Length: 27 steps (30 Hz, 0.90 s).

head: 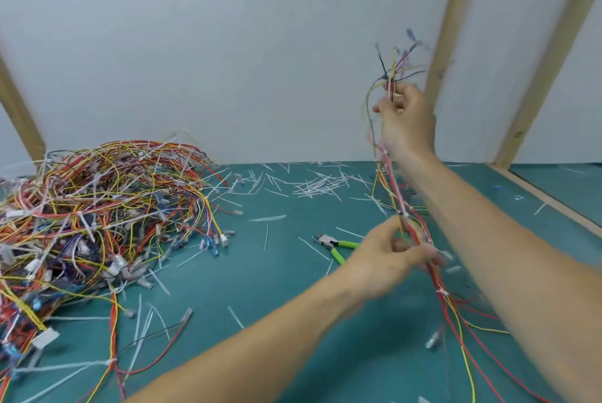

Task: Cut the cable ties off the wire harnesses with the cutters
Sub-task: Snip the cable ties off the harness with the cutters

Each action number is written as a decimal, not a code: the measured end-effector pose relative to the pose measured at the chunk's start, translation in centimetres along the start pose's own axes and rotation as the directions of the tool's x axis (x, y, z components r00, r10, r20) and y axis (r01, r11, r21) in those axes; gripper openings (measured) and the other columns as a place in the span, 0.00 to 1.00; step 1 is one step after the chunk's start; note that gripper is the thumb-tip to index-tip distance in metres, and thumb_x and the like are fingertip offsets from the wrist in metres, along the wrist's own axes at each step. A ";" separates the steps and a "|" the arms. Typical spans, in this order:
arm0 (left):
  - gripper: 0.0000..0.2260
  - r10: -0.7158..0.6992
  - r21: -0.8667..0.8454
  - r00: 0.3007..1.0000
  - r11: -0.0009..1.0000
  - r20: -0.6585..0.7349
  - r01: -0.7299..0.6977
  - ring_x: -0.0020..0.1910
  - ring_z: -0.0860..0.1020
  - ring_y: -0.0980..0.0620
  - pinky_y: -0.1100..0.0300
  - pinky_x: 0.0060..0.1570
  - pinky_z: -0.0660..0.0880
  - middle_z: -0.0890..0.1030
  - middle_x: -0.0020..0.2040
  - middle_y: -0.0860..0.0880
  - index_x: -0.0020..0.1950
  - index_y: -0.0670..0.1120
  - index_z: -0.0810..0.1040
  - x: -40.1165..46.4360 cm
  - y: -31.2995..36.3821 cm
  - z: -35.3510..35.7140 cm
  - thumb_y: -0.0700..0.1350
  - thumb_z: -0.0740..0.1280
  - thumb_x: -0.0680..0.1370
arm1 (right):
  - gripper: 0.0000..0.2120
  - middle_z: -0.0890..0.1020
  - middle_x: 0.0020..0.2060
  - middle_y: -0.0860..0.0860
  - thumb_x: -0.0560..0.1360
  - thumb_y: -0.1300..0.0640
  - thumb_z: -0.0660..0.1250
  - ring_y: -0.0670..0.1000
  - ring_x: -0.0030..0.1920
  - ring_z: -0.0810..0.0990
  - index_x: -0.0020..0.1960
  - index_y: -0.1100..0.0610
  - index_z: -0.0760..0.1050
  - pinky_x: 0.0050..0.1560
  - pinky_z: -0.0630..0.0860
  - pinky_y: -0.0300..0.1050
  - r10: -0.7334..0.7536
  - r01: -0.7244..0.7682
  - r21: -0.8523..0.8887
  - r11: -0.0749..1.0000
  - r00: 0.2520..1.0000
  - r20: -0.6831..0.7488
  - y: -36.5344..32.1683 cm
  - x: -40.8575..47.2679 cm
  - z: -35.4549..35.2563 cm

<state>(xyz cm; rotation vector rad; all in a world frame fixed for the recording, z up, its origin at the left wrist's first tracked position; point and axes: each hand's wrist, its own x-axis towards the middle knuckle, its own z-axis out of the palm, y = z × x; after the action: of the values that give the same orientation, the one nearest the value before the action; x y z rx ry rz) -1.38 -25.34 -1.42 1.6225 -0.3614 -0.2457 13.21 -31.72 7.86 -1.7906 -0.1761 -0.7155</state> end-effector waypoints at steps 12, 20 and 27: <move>0.23 0.128 0.632 0.945 0.715 0.301 -0.298 0.77 0.61 0.39 0.52 0.74 0.61 0.66 0.75 0.35 0.75 0.39 0.67 3.4 -2.9 3.9 0.32 0.62 0.80 | 0.15 0.83 0.46 0.59 0.78 0.69 0.58 0.63 0.42 0.76 0.57 0.55 0.77 0.40 0.73 0.52 -0.058 0.271 -0.828 0.490 0.958 0.280 14.5 3.4 -4.9; 0.18 0.206 0.845 0.958 0.532 -0.200 0.062 0.74 0.66 0.50 0.57 0.71 0.64 0.71 0.75 0.51 0.72 0.48 0.75 2.4 -4.8 -8.8 0.44 0.62 0.82 | 0.15 0.80 0.62 0.61 0.81 0.60 0.63 0.62 0.66 0.75 0.66 0.61 0.76 0.60 0.76 0.57 0.338 0.198 -0.932 0.303 0.892 0.299 15.8 1.3 -1.0; 0.16 0.228 0.922 0.918 0.294 -0.325 0.253 0.65 0.70 0.51 0.56 0.61 0.67 0.74 0.64 0.54 0.69 0.55 0.75 -1.5 -6.6 -15.5 0.47 0.62 0.81 | 0.21 0.65 0.75 0.61 0.81 0.57 0.57 0.61 0.76 0.58 0.73 0.57 0.69 0.73 0.58 0.68 0.607 0.294 -0.952 0.085 0.743 0.284 14.6 0.0 1.4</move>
<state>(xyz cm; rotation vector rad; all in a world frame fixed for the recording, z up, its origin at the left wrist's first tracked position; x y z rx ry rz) 3.53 -10.10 -6.73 2.8566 -0.1414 0.4399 20.43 -35.54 -4.29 -3.3777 0.1811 0.2610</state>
